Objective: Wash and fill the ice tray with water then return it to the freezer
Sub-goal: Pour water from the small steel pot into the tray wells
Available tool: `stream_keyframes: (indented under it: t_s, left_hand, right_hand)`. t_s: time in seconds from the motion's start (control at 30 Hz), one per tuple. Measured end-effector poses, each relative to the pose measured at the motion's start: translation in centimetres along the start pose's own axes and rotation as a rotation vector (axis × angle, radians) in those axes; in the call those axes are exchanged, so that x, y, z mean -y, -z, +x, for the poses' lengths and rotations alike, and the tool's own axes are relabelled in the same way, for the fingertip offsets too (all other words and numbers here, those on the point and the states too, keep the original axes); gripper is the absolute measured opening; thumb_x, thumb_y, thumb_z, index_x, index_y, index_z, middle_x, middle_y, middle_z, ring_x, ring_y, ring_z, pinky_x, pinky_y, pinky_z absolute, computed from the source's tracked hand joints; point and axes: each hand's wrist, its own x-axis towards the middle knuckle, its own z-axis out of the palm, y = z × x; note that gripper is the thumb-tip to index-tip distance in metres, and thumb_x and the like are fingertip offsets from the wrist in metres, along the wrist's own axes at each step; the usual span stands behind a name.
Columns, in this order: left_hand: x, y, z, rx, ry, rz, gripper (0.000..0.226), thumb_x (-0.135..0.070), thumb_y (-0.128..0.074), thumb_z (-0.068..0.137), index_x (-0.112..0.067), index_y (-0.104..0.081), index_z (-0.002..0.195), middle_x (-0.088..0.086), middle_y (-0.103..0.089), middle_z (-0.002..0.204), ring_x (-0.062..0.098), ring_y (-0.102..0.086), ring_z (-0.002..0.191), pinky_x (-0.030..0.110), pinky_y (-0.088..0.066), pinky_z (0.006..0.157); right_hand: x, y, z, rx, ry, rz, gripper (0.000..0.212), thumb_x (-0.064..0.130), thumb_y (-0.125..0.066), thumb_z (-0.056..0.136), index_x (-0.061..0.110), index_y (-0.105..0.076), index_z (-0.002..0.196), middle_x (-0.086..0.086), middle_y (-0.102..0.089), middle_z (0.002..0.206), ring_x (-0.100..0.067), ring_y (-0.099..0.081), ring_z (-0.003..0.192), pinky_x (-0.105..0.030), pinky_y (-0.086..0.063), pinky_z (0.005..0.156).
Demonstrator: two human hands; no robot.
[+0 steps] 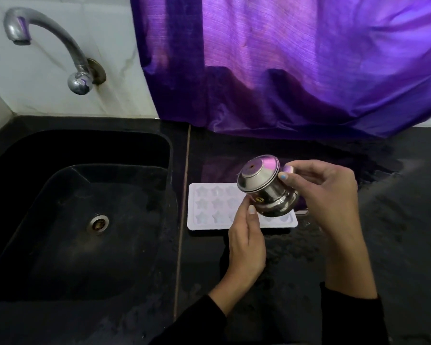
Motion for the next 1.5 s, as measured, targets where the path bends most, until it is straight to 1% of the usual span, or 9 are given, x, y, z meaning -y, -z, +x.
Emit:
stream_keyframes:
  t_s: [0.1,0.3,0.53,0.7,0.8,0.93,1.03,1.23,1.5]
  left_hand:
    - [0.2,-1.4,-0.6,0.052,-0.015,0.027,0.041,-0.034,-0.031,0.101,-0.029,-0.040,0.141,-0.021,-0.050,0.136,-0.005,-0.043,0.127,0.036,-0.039,0.109]
    - [0.9,-4.1,-1.9,0.147,-0.006,0.073,0.050,-0.043,-0.031,0.095,-0.029,-0.040,0.141,-0.014,-0.052,0.138,-0.002,-0.045,0.127,0.037,-0.040,0.107]
    - [1.4,-6.5,-2.7,0.250,0.087,0.053,0.044,-0.050,-0.029,0.091,-0.041,-0.048,0.130,-0.016,-0.061,0.125,0.001,-0.054,0.118,0.040,-0.045,0.101]
    - [1.2,-7.4,-3.0,0.274,0.113,0.049,0.029,-0.034,-0.032,0.099,-0.054,-0.048,0.111,-0.028,-0.063,0.104,-0.006,-0.060,0.102,0.038,-0.050,0.095]
    - [1.5,-7.7,-3.1,0.287,0.137,0.063,0.025,-0.040,-0.031,0.095,-0.054,-0.051,0.103,-0.028,-0.064,0.097,-0.004,-0.062,0.097,0.039,-0.051,0.092]
    - [2.3,-8.0,-3.0,0.300,0.171,0.071,0.027,-0.048,-0.030,0.090,-0.061,-0.053,0.094,-0.027,-0.065,0.093,0.002,-0.064,0.096,0.041,-0.051,0.090]
    - [2.5,-8.2,-2.9,0.318,0.182,0.073,0.026,-0.048,-0.030,0.089,-0.056,-0.055,0.090,-0.024,-0.065,0.092,0.003,-0.064,0.096,0.042,-0.051,0.090]
    - [2.7,-8.7,-2.9,0.351,0.178,0.071,0.024,-0.046,-0.030,0.091,-0.049,-0.054,0.090,-0.022,-0.063,0.089,0.004,-0.064,0.097,0.041,-0.052,0.089]
    - [2.6,-8.7,-3.0,0.349,0.173,0.059,0.026,-0.045,-0.030,0.091,-0.052,-0.055,0.088,-0.028,-0.064,0.086,0.003,-0.065,0.097,0.041,-0.052,0.088]
  right_hand:
    - [-0.9,1.9,-0.3,-0.061,-0.035,0.057,0.017,0.009,-0.080,0.074,0.024,-0.075,0.080,0.001,-0.076,0.078,-0.014,-0.074,0.077,-0.037,-0.058,0.076]
    - [-2.2,5.2,-0.9,-0.151,-0.089,0.021,0.017,0.008,-0.080,0.075,0.016,-0.077,0.089,-0.001,-0.076,0.080,-0.014,-0.073,0.079,-0.029,-0.056,0.076]
    - [-2.6,7.6,-1.0,-0.171,-0.105,-0.137,0.019,0.013,-0.080,0.076,0.029,-0.073,0.082,0.009,-0.074,0.076,0.000,-0.071,0.073,-0.024,-0.056,0.074]
    - [-2.8,8.0,-0.9,-0.157,-0.126,-0.249,0.016,0.019,-0.080,0.076,0.031,-0.072,0.082,0.010,-0.072,0.076,-0.005,-0.070,0.077,-0.035,-0.058,0.080]
    - [-3.1,7.8,-0.6,-0.142,-0.161,-0.329,0.014,0.025,-0.081,0.075,0.031,-0.073,0.084,0.010,-0.072,0.077,-0.010,-0.070,0.080,-0.042,-0.058,0.080]
    - [-3.3,7.5,-0.5,-0.143,-0.171,-0.416,0.012,0.029,-0.081,0.074,0.032,-0.074,0.083,0.011,-0.071,0.076,-0.010,-0.069,0.078,-0.041,-0.058,0.078]
    - [-3.4,7.5,-0.5,-0.160,-0.171,-0.447,0.011,0.029,-0.081,0.074,0.032,-0.074,0.083,0.011,-0.071,0.074,-0.012,-0.069,0.078,-0.040,-0.057,0.077]
    - [-3.6,7.6,-0.6,-0.167,-0.170,-0.485,0.011,0.029,-0.080,0.075,0.033,-0.073,0.083,0.011,-0.071,0.075,-0.012,-0.068,0.077,-0.040,-0.057,0.076]
    - [-3.6,7.8,-0.7,-0.170,-0.159,-0.499,0.013,0.028,-0.081,0.075,0.031,-0.074,0.086,0.010,-0.071,0.077,-0.012,-0.068,0.077,-0.041,-0.058,0.075]
